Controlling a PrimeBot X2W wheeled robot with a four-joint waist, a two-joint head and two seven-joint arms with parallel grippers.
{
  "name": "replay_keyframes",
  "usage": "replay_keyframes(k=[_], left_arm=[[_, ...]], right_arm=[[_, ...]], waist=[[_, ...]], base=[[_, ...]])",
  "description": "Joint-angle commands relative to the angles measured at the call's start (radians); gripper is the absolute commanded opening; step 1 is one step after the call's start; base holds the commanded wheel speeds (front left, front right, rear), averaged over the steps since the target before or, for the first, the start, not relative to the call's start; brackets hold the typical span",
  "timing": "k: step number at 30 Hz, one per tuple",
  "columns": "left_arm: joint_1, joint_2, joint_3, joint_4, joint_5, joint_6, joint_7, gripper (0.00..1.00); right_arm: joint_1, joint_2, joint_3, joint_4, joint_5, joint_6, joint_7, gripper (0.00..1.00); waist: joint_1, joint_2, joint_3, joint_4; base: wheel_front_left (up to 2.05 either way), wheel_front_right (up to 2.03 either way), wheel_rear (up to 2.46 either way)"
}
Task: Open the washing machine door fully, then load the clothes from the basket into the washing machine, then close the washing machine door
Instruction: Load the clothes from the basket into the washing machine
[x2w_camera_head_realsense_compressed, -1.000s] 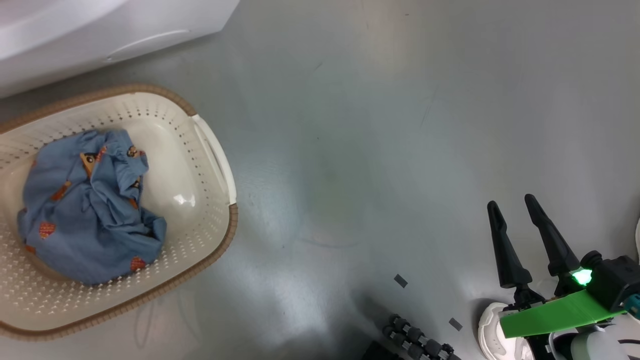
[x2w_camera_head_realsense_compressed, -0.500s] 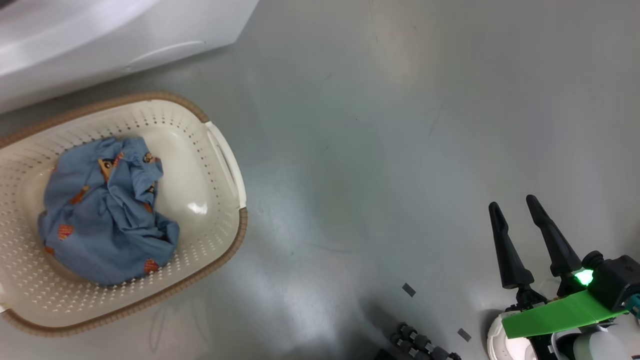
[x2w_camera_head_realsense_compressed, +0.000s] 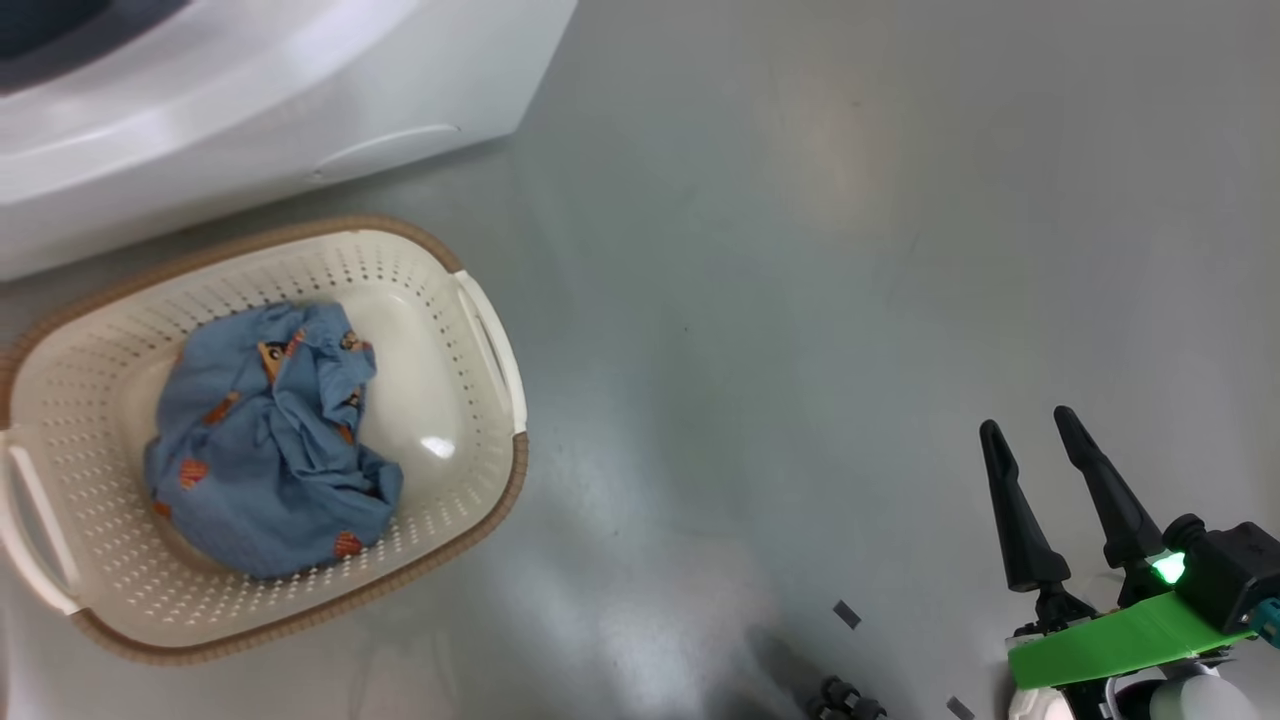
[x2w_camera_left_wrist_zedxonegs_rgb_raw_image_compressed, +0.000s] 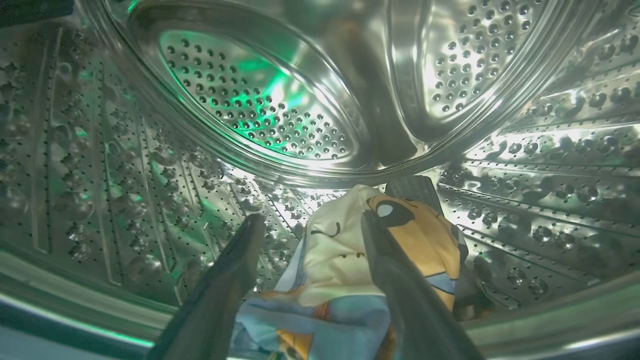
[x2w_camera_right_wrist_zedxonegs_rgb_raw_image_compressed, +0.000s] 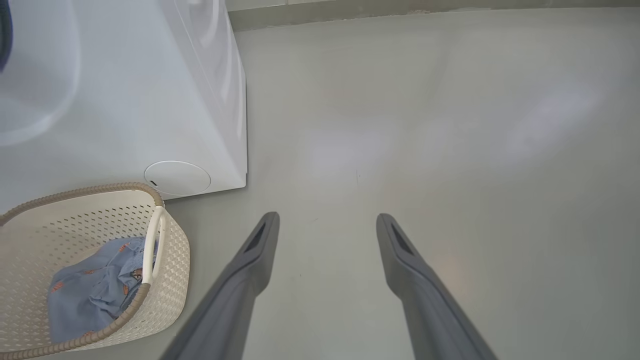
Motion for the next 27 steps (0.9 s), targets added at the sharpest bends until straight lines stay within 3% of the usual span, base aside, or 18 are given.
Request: replay_keyframes(k=[1, 13, 20, 27], left_arm=[[0.028, 0.029, 0.016, -0.012, -0.018, 0.005, -0.017, 1.00], [0.250, -0.073, 0.094, -0.072, -0.157, -0.036, -0.096, 1.00], [0.531, -0.162, 0.090, -0.341, -0.173, -0.053, -0.097, 1.00], [0.811, -0.212, 0.057, -0.551, -0.192, -0.086, -0.097, 1.00]], right_arm=[[0.033, -0.026, 0.014, -0.012, -0.010, 0.002, -0.005, 1.00], [0.033, -0.031, 0.028, 0.004, -0.038, 0.002, -0.005, 1.00], [0.021, -0.031, 0.026, 0.005, -0.064, 0.002, -0.005, 1.00], [0.039, -0.027, 0.003, 0.005, -0.092, 0.002, -0.005, 1.00]], waist=[[0.0000, 0.0000, -0.028, 0.017], [0.0000, 0.0000, -0.182, 0.082], [0.0000, 0.0000, -0.292, 0.139], [0.0000, 0.0000, -0.397, 0.193]], base=[[0.00, 0.00, 0.00], [0.00, 0.00, 0.00], [0.00, 0.00, 0.00], [0.00, 0.00, 0.00]])
